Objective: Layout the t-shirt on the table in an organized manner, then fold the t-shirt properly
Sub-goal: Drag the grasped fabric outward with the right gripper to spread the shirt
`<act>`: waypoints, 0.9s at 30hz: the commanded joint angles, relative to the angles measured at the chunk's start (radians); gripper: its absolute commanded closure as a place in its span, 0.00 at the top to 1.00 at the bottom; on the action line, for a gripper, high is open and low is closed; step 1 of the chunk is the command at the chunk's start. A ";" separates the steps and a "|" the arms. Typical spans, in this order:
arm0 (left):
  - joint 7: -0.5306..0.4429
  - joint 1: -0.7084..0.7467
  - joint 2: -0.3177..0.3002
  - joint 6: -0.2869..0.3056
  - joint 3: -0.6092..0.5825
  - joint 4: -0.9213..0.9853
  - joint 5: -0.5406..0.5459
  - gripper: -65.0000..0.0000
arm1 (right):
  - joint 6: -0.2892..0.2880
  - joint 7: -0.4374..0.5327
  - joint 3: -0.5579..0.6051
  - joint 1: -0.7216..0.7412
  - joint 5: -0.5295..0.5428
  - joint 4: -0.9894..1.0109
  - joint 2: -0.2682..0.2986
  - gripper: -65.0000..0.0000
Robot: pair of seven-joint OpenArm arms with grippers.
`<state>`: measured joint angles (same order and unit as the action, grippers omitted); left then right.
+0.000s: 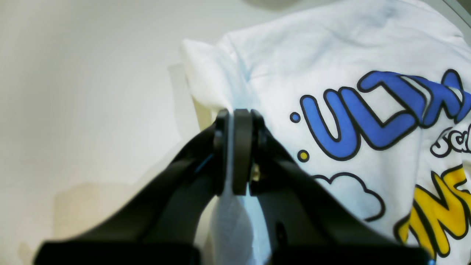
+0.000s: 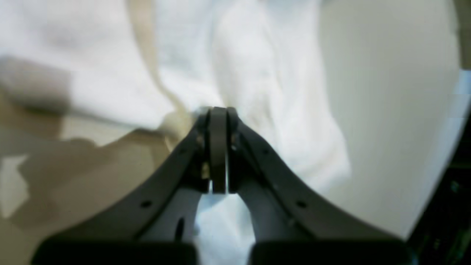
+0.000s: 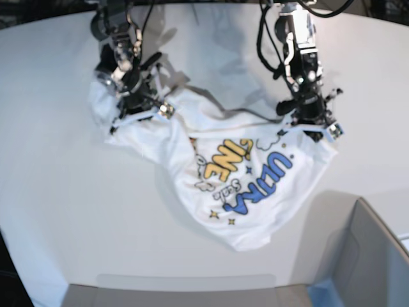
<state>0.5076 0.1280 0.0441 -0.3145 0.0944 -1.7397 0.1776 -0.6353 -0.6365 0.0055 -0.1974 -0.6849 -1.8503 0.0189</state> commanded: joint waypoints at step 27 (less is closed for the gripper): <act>-0.025 0.046 -0.003 -0.001 0.014 -0.018 -0.011 0.04 | -0.063 0.020 -0.388 0.907 0.050 0.731 0.052 0.00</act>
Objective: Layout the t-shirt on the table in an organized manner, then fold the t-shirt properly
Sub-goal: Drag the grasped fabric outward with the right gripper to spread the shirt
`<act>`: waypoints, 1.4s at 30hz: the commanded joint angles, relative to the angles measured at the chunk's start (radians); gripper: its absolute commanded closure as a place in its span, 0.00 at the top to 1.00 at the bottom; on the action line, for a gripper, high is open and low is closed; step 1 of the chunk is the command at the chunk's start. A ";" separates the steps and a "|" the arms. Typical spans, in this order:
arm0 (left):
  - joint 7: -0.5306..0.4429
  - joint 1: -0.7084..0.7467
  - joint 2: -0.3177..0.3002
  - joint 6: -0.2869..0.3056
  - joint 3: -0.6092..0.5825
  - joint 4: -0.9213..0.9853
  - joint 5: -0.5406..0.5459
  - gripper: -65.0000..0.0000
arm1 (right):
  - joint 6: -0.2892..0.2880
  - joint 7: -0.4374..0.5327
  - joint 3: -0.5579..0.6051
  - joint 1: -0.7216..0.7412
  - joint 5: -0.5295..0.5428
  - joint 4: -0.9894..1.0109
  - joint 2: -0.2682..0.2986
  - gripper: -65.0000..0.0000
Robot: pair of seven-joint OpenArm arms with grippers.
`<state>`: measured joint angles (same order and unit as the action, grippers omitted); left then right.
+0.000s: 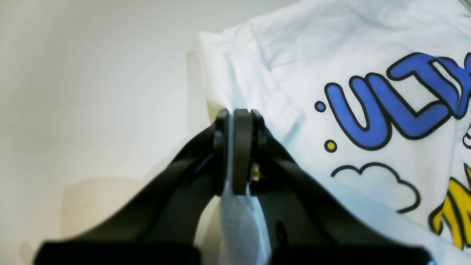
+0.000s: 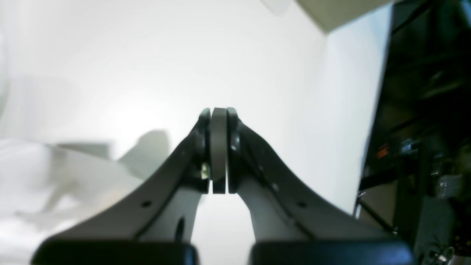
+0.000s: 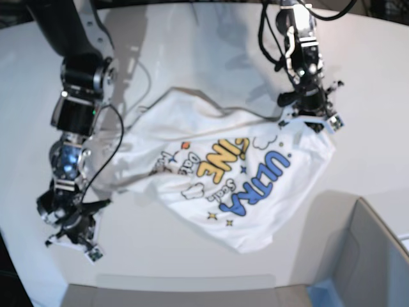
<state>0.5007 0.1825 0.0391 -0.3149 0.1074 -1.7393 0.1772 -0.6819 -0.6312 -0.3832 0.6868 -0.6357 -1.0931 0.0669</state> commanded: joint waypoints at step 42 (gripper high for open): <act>-0.017 0.013 0.003 0.003 -0.007 -0.017 -0.009 0.04 | -0.016 -0.596 0.148 -0.793 0.302 -0.872 -0.217 0.25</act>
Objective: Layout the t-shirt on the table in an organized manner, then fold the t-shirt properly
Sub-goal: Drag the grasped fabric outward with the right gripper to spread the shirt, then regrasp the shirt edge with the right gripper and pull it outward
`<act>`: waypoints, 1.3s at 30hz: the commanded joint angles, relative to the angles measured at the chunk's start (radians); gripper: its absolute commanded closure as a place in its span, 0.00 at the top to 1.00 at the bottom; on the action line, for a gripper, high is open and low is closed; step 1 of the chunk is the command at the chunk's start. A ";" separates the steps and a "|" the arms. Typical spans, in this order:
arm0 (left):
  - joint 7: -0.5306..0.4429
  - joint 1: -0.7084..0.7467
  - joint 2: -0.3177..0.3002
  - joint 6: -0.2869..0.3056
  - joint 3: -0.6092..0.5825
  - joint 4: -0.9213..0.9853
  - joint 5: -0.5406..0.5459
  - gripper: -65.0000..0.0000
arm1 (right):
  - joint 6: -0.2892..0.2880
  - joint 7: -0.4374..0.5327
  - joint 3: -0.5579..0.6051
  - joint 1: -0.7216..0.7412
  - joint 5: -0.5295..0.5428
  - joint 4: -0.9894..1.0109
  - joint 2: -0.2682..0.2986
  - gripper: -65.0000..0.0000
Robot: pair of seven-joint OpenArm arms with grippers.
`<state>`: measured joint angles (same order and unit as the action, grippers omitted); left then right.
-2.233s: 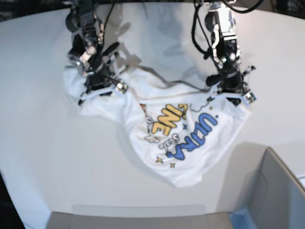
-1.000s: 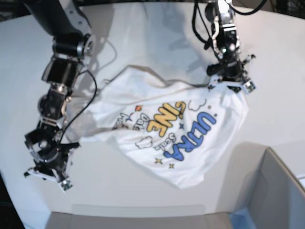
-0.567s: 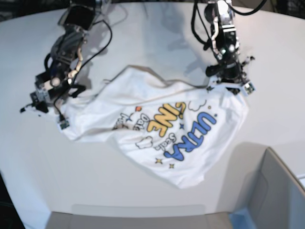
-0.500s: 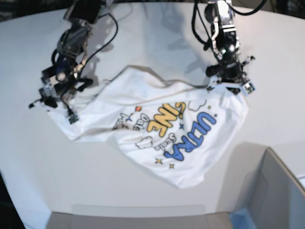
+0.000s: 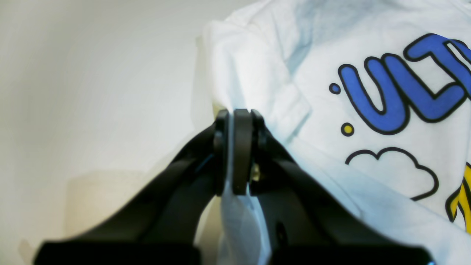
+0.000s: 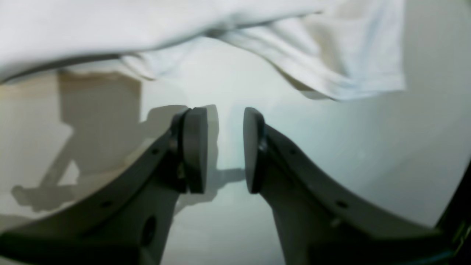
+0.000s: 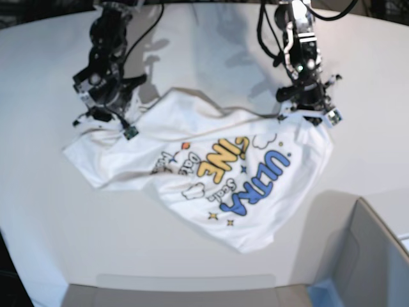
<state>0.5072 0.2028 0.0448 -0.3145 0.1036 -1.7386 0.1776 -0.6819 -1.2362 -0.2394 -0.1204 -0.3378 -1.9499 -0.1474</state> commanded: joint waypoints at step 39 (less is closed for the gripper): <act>-0.023 -0.006 -0.006 0.002 -0.003 -0.017 -0.010 0.04 | -0.016 0.118 0.139 0.040 0.099 0.145 0.081 0.25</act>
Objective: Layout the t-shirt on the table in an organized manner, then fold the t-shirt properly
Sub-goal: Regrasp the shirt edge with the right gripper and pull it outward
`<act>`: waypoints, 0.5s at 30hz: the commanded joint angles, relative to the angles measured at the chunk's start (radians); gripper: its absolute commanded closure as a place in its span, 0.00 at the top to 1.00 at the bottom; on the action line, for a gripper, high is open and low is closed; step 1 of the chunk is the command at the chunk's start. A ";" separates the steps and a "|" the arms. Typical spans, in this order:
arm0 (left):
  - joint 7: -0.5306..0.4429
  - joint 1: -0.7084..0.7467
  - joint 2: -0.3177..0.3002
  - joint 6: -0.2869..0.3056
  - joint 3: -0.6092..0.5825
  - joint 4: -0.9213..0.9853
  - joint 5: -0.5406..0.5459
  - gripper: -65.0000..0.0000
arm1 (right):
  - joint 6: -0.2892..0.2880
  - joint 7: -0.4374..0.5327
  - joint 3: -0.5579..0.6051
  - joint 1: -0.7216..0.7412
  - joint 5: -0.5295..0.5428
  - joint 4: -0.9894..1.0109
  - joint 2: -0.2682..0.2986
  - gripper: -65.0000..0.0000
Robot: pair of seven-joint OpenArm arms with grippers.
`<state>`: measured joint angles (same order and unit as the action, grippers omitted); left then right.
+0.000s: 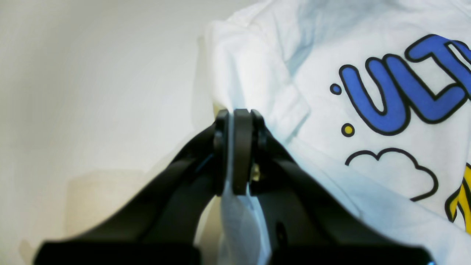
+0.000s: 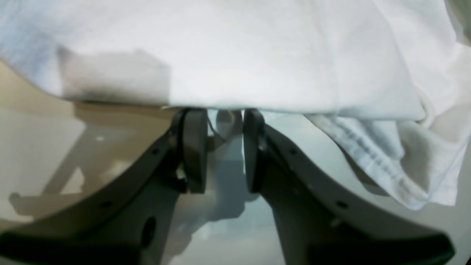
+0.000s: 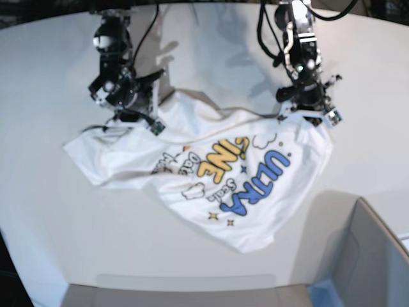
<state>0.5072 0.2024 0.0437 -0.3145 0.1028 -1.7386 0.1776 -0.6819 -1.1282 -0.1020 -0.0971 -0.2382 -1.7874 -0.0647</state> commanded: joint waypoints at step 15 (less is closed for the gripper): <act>-0.023 -0.008 -0.001 0.002 -0.002 -0.017 -0.010 0.04 | -0.016 0.010 0.100 0.050 -0.002 0.027 0.027 0.25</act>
<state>0.5072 0.2020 0.0444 -0.3145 0.1028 -1.7386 0.1776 -0.6819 -1.1187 0.0002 -0.0639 -0.2367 -1.7473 -0.0376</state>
